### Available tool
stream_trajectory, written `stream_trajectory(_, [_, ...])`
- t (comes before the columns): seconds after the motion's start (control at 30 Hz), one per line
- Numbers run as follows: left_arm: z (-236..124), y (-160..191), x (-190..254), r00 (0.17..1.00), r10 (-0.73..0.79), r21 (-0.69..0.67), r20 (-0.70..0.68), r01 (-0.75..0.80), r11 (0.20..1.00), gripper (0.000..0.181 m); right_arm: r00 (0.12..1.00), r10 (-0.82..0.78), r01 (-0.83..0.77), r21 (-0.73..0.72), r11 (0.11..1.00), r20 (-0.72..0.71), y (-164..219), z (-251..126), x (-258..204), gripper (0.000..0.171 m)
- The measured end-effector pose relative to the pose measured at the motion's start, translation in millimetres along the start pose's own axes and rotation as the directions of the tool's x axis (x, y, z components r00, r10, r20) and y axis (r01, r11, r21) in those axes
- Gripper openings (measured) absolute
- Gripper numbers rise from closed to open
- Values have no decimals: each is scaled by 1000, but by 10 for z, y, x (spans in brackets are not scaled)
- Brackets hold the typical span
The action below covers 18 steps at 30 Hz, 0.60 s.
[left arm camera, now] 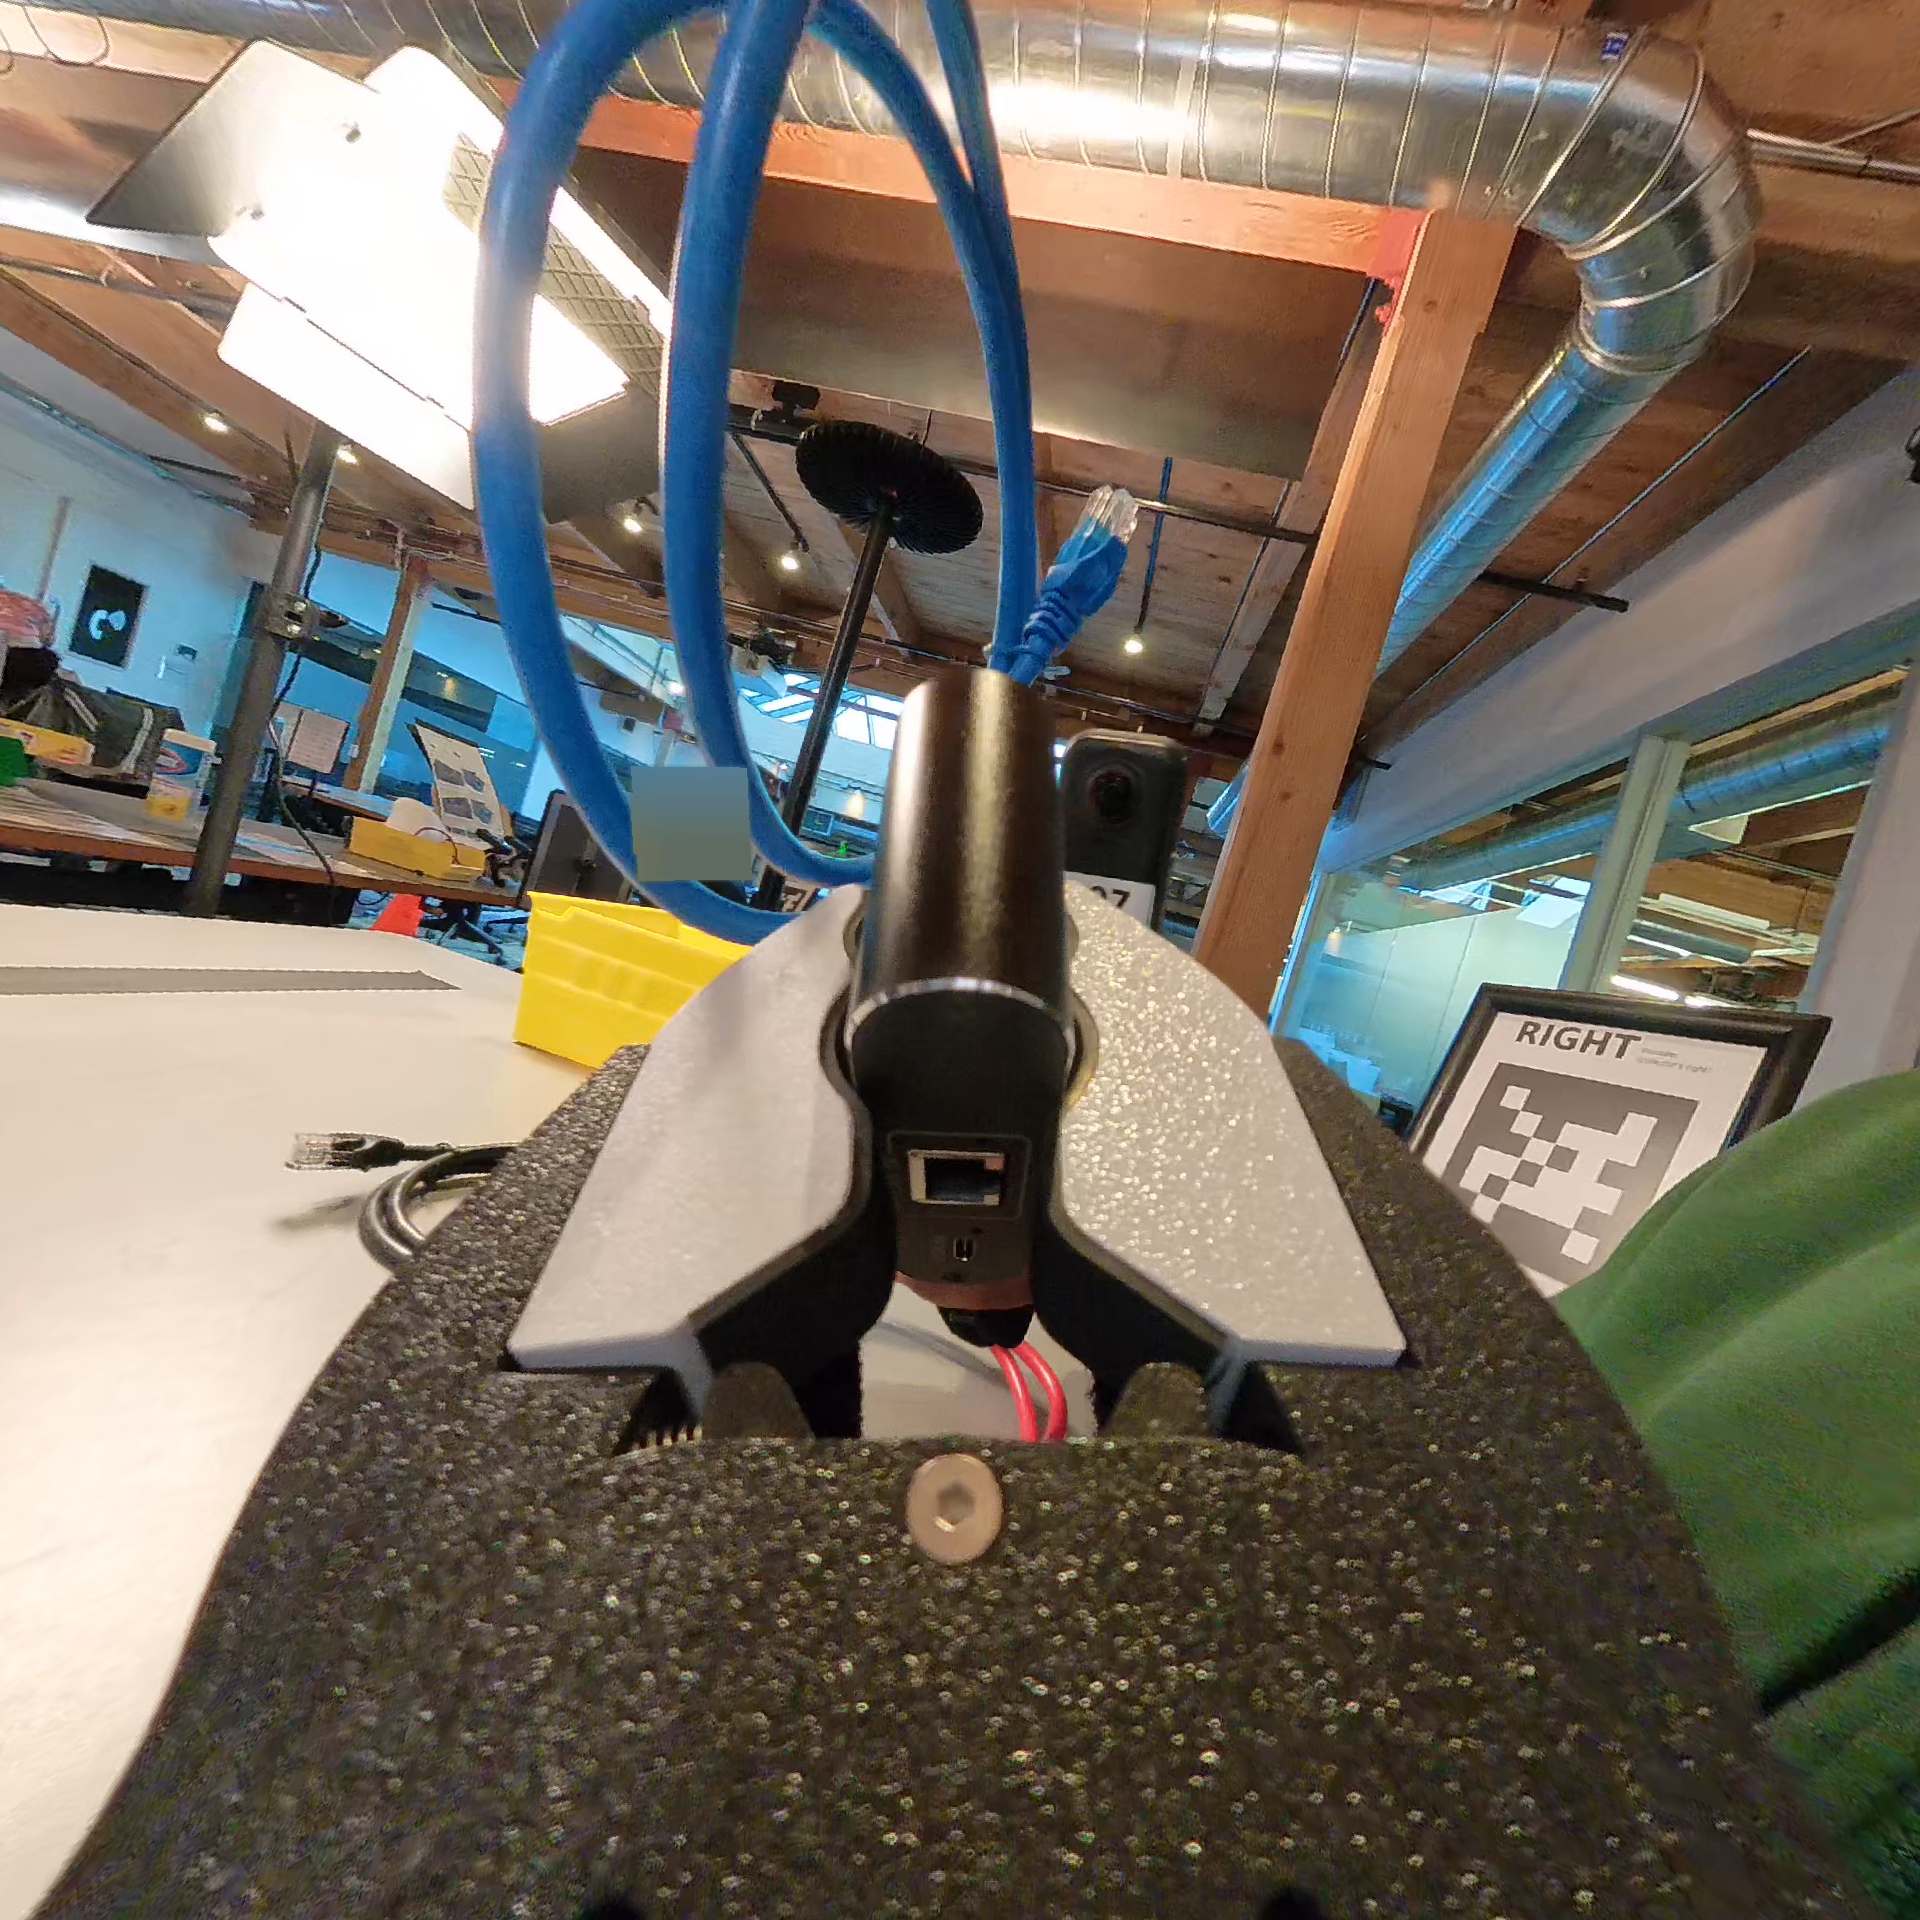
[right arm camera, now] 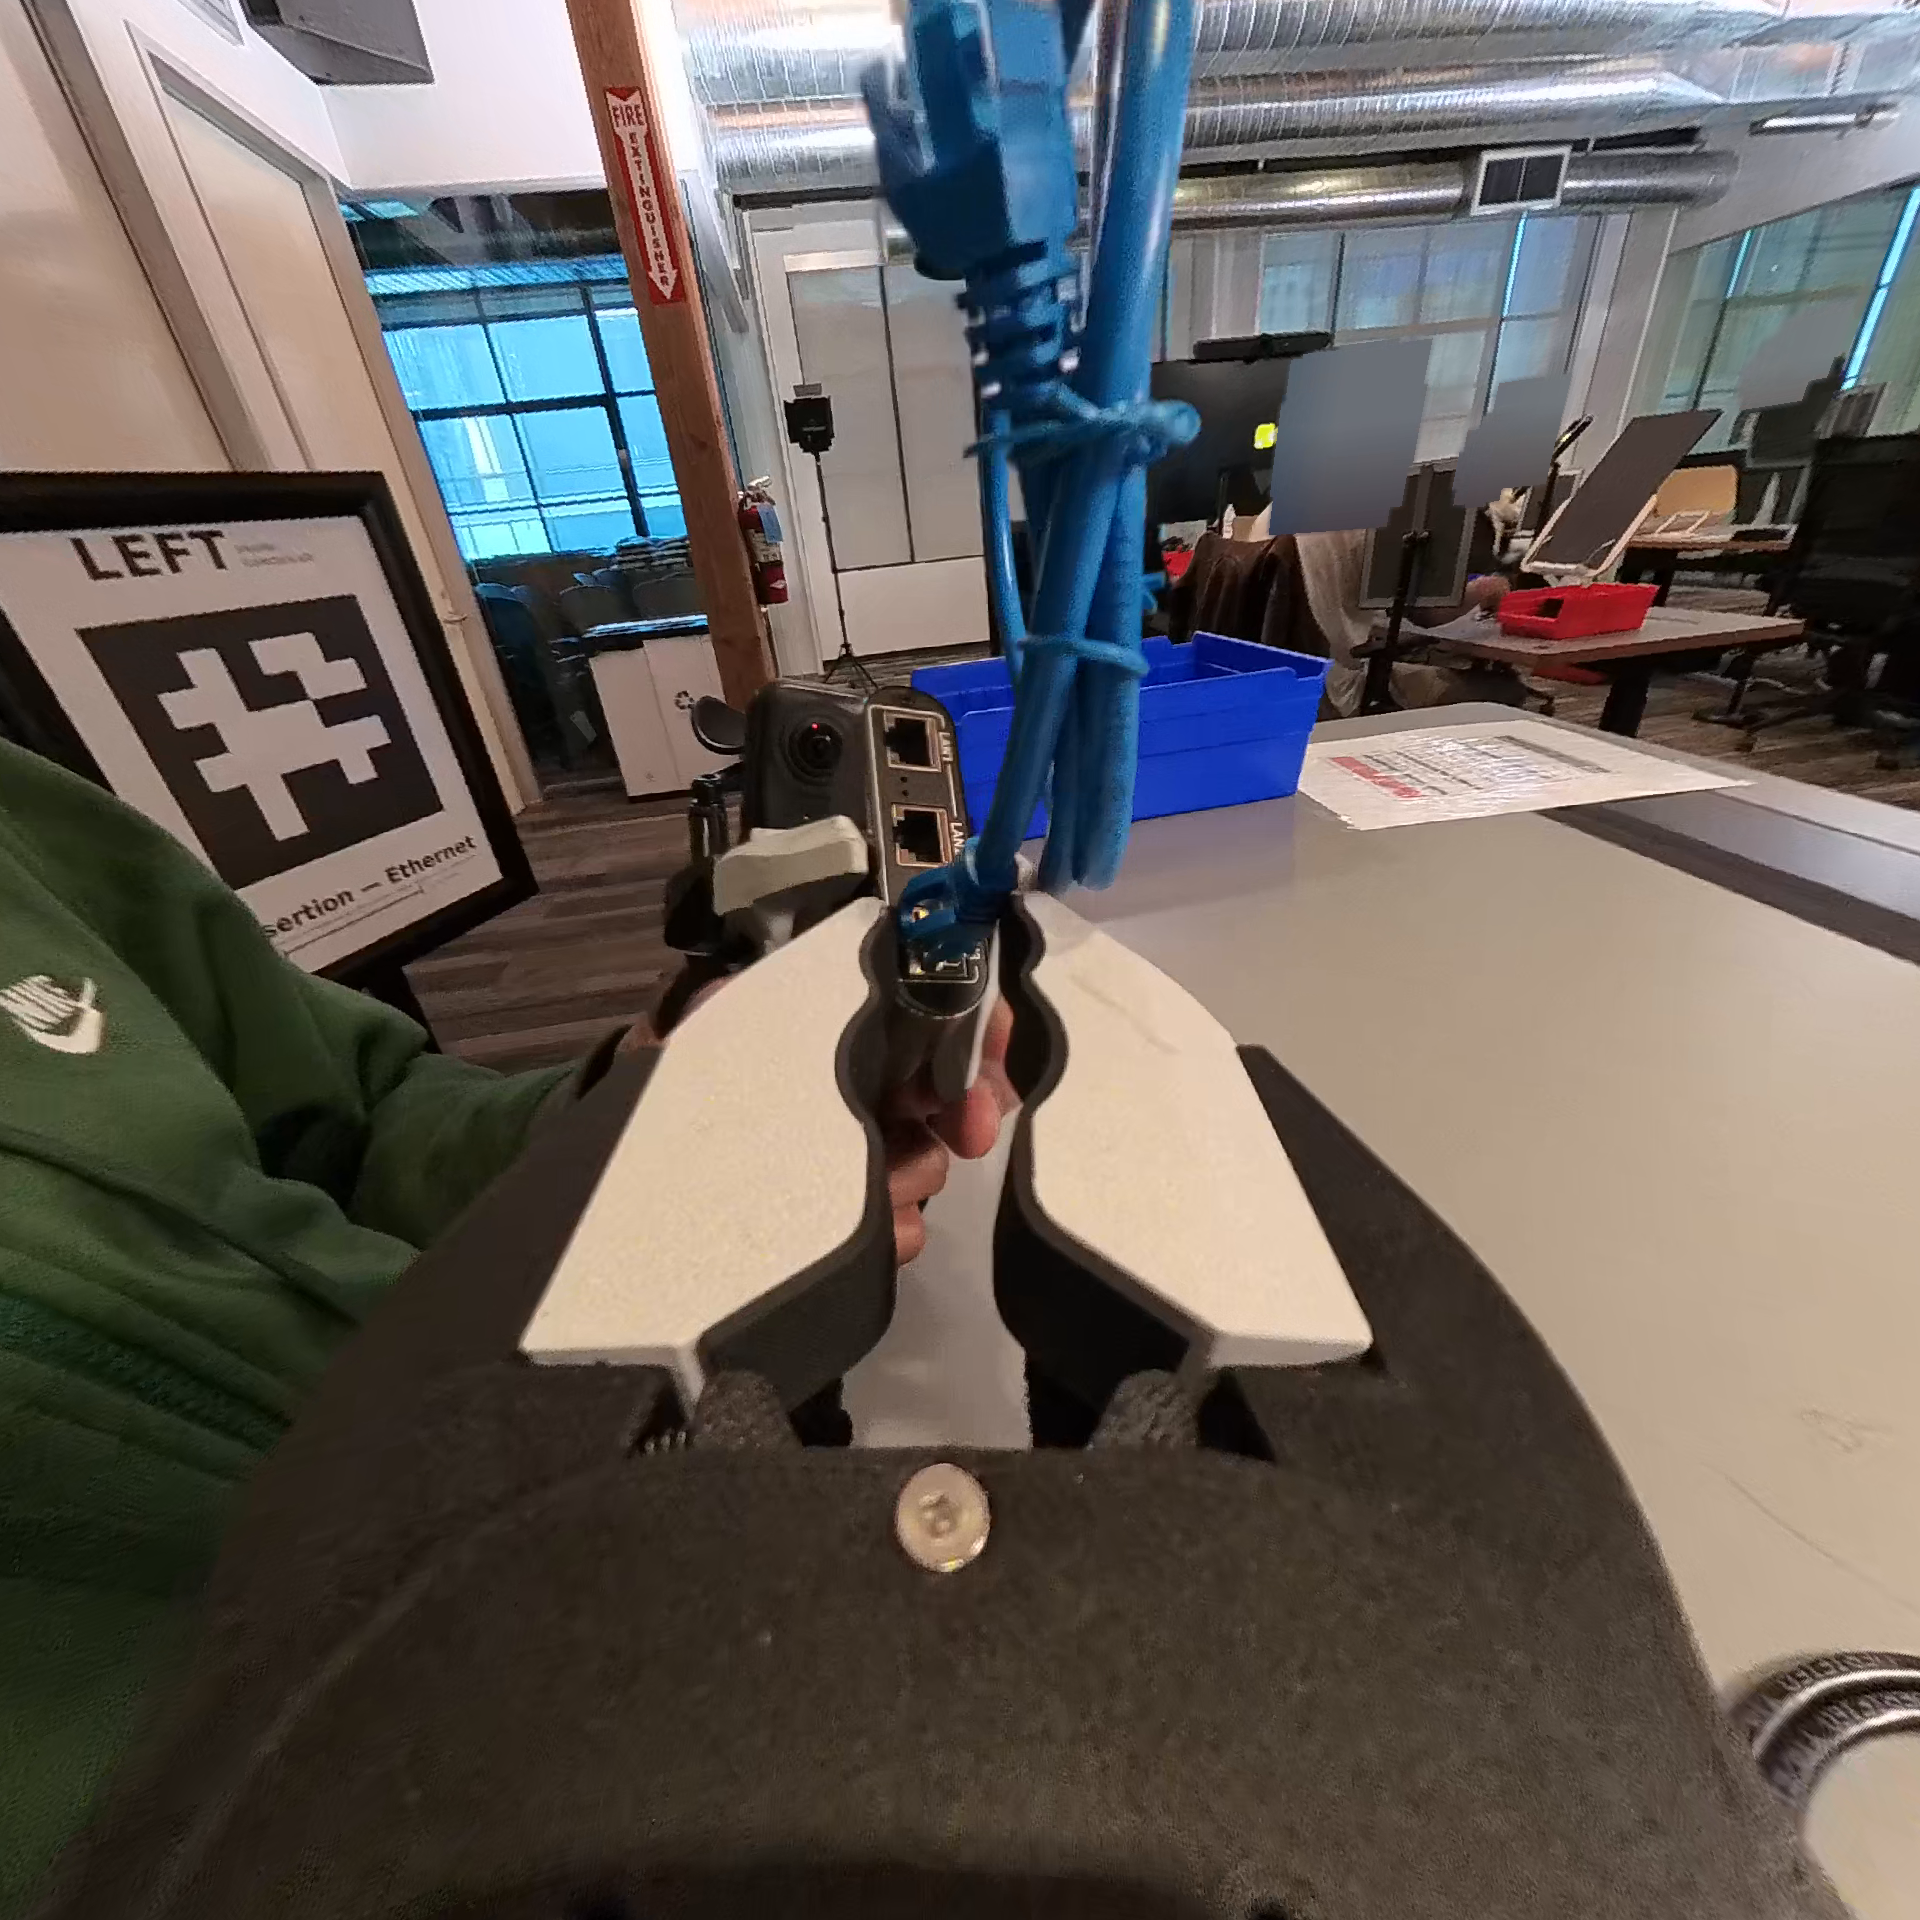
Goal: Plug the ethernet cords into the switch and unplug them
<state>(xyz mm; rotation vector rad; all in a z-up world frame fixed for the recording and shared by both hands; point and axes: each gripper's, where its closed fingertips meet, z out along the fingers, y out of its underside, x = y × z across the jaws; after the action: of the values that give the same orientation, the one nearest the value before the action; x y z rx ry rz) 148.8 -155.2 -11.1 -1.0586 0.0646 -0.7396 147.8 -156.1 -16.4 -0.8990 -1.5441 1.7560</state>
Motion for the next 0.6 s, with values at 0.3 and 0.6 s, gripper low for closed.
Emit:
stream_trajectory(0.3, [-18,-14,-20,1000,8,7,12,-8,1000,29,985,-140,140,-14,990,-102,-9,34,21,17])
stream_trajectory(0.6, [-32,-49,-33,1000,-10,24,10,10,1000,30,931,-274,276,-24,961,-240,-53,62,43,17])
